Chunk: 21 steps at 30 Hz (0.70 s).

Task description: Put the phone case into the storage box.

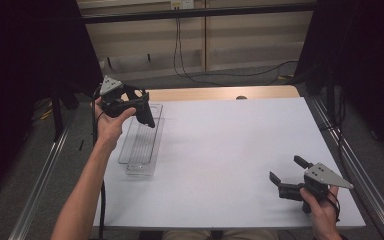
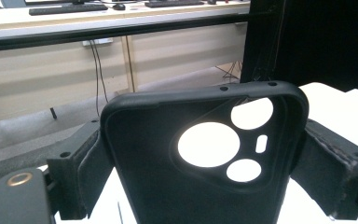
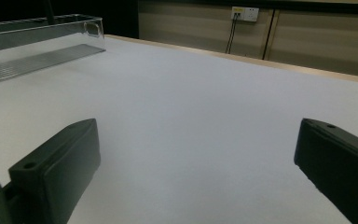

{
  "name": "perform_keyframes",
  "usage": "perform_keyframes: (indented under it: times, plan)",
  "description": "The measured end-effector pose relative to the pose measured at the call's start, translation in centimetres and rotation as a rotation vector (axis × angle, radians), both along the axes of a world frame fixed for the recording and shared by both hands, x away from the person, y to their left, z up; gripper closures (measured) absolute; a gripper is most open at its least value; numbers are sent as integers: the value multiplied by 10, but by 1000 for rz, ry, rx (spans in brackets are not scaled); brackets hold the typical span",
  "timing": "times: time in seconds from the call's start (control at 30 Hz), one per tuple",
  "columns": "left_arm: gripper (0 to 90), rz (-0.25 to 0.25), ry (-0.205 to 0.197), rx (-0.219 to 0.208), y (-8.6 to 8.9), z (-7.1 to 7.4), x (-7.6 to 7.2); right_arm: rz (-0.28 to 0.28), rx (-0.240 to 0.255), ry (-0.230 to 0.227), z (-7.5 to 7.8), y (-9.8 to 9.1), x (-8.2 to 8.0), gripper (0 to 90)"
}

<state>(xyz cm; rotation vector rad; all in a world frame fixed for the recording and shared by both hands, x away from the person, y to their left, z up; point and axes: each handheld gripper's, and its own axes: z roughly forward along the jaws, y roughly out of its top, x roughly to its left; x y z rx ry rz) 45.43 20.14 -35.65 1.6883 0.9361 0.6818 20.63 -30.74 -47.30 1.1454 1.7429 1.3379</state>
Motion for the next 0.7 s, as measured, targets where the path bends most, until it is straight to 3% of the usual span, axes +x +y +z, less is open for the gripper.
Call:
perform_keyframes:
  times: [0.43, 0.53, 0.57, 0.7]
  plan:
    - [127, 23, 1, 11, -6, -11, 22, 5, -3, 3, -1, 1, 0, 0]
    - [127, 26, -5, -10, -7, -14, 26, 6, -3, 2, -1, 1, 0, 0]
    - [127, 33, 0, 8, -6, -14, 27, 7, -3, 3, -1, 1, 0, 0]
    - [127, 38, 7, 8, -7, -19, 31, 6, -1, 4, -1, 1, 0, 0]
